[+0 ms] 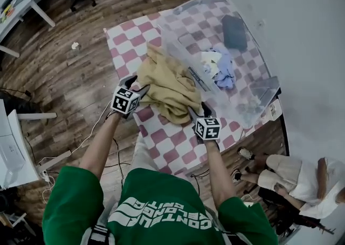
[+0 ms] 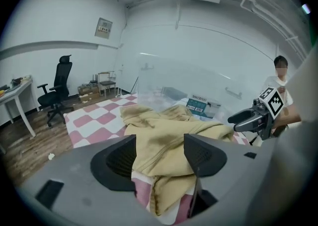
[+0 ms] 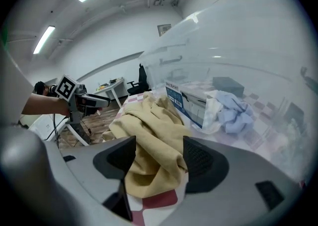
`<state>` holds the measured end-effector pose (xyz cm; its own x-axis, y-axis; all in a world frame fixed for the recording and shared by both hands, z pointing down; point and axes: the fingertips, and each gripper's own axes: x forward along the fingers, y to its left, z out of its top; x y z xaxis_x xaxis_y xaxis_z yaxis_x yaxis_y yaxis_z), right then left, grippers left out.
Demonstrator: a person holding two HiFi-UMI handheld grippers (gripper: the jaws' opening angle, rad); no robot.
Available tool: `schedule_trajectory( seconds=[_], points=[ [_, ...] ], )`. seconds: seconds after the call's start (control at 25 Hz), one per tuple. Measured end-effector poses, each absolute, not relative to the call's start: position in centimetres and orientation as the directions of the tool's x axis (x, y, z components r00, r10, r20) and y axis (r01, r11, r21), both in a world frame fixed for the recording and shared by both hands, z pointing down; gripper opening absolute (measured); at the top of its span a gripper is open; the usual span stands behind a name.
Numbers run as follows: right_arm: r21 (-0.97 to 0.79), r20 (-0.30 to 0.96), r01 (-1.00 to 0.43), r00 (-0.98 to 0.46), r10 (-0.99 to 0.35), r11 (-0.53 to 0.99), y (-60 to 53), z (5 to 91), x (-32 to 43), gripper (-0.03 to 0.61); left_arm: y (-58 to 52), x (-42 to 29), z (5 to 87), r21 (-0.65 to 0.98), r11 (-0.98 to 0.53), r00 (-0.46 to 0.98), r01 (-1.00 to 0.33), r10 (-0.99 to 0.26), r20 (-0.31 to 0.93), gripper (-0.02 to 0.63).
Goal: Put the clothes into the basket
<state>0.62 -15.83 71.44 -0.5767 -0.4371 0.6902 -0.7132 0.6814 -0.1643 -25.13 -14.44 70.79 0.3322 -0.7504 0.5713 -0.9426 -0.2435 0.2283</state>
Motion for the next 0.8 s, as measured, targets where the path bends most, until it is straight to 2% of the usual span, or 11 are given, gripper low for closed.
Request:
schedule_trajectory(
  seconds=[0.16,0.52,0.8],
  points=[
    [-0.175,0.726,-0.713,-0.559,-0.401,0.679,-16.3,73.8,0.3,0.291,-15.5,-25.2,73.4,0.243,-0.249,0.347,-0.937,-0.717,0.605,0.293],
    [-0.174,0.763,-0.725,-0.527,-0.375,0.666,-17.0,77.9,-0.8,0.291,-17.2,-24.8,79.2,0.279,-0.271,0.389,-0.921,-0.618,0.683,0.296],
    [-0.196,0.768,-0.72,-0.535,-0.352,0.666,-17.5,79.8,-1.4,0.291,-17.7,-23.4,81.5,0.305,-0.309,0.432,-0.901,-0.571,0.698,0.296]
  ],
)
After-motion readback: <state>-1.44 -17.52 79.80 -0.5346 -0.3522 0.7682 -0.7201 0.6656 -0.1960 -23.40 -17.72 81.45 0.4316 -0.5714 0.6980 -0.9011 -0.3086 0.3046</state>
